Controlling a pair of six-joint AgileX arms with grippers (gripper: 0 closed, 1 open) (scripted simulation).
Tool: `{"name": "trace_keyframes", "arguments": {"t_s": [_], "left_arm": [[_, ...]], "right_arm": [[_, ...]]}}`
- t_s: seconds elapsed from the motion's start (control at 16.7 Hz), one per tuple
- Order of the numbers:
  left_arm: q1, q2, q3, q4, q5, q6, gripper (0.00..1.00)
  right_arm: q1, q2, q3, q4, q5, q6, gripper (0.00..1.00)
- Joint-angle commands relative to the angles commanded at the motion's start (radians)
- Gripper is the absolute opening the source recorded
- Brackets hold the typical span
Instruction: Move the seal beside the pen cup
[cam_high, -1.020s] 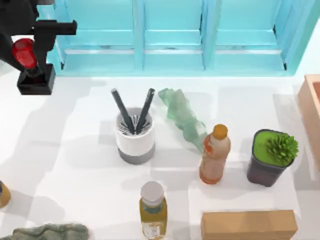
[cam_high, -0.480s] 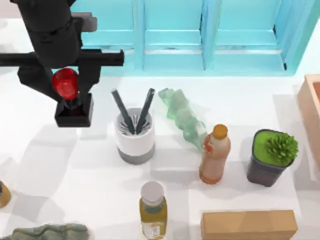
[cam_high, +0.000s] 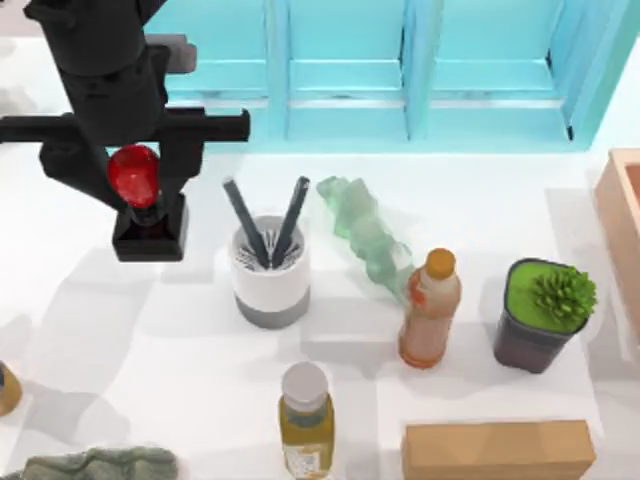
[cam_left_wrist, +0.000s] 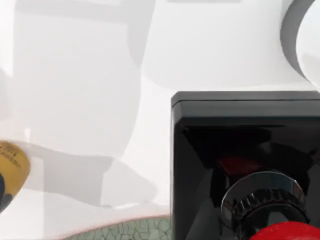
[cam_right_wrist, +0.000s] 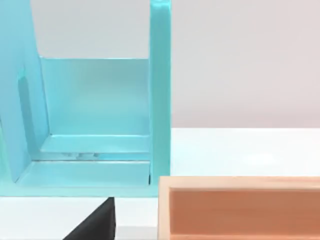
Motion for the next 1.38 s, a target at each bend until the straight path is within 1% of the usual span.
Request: {"name": "trace_keyframes", "arguments": {"t_s": [0.36,1.14,1.2,1.38], "left_arm": [[-0.002,-0.006,-0.03,0.03,-0.001,-0.001,0.0],[-0.002,-0.006,-0.03,0.03,-0.001,-0.001,0.98],[-0.002,-0.006,-0.03,0.03,-0.001,-0.001,1.0],[-0.002,-0.006,-0.03,0.03,-0.001,-0.001,1.0]], "right_arm": [[0.0,0.0,0.0,0.0,0.0,0.0,1.0],[0.0,0.0,0.0,0.0,0.0,0.0,1.0],[0.0,0.0,0.0,0.0,0.0,0.0,1.0],[0.0,0.0,0.0,0.0,0.0,0.0,1.0]]}}
